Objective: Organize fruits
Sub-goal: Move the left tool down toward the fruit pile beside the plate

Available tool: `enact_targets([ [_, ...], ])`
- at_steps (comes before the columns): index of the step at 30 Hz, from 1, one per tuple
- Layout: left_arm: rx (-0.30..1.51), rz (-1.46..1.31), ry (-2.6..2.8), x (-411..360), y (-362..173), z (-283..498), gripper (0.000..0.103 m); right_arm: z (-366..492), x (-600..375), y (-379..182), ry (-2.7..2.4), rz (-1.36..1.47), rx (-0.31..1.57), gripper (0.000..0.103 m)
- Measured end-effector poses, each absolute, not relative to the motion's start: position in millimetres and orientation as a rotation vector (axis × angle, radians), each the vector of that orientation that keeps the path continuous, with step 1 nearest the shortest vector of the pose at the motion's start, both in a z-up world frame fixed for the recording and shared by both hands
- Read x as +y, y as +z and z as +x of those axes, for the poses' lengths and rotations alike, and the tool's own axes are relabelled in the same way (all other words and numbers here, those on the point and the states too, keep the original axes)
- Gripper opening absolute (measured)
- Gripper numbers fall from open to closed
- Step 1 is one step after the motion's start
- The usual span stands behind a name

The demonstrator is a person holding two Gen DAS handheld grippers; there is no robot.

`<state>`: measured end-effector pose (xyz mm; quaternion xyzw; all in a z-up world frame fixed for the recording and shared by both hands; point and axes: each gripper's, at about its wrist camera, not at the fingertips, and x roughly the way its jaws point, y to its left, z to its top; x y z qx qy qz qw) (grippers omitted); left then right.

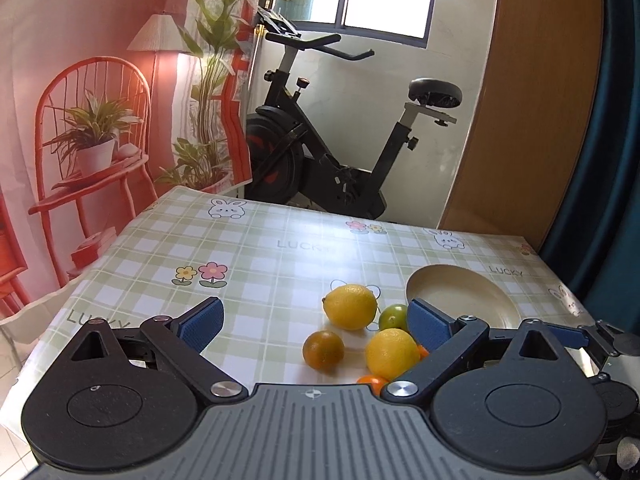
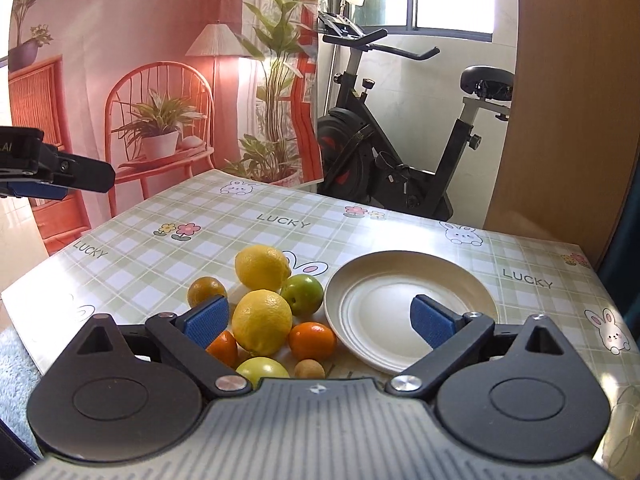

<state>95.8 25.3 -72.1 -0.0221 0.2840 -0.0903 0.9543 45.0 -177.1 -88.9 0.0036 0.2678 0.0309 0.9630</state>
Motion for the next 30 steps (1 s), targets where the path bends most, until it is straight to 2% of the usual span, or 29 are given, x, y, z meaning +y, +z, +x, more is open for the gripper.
enact_targets([
  [5, 0.641, 0.022, -0.194, 14, -91, 91, 0.099, 42, -178, -96, 0.06, 0.014, 0.576, 0.1],
  [12, 0.681, -0.012, -0.226, 20, -99, 91, 0.087, 42, -183, -106, 0.068, 0.041, 0.635, 0.1],
  [15, 0.703, -0.015, -0.244, 15, -104, 90, 0.086, 41, -177, -109, 0.093, 0.013, 0.65, 0.091],
  [17, 0.717, -0.017, -0.248, 12, -108, 89, 0.082, 41, -171, -111, 0.124, -0.013, 0.67, 0.084],
  [22, 0.762, -0.038, -0.252, 13, -114, 89, 0.078, 39, -162, -120, 0.192, -0.037, 0.718, 0.076],
  [26, 0.817, -0.038, -0.31, 10, -122, 93, 0.065, 43, -163, -124, 0.214, -0.015, 0.751, 0.062],
  [30, 0.845, -0.01, -0.381, 1, -126, 92, 0.064, 45, -161, -129, 0.252, -0.005, 0.784, 0.061],
])
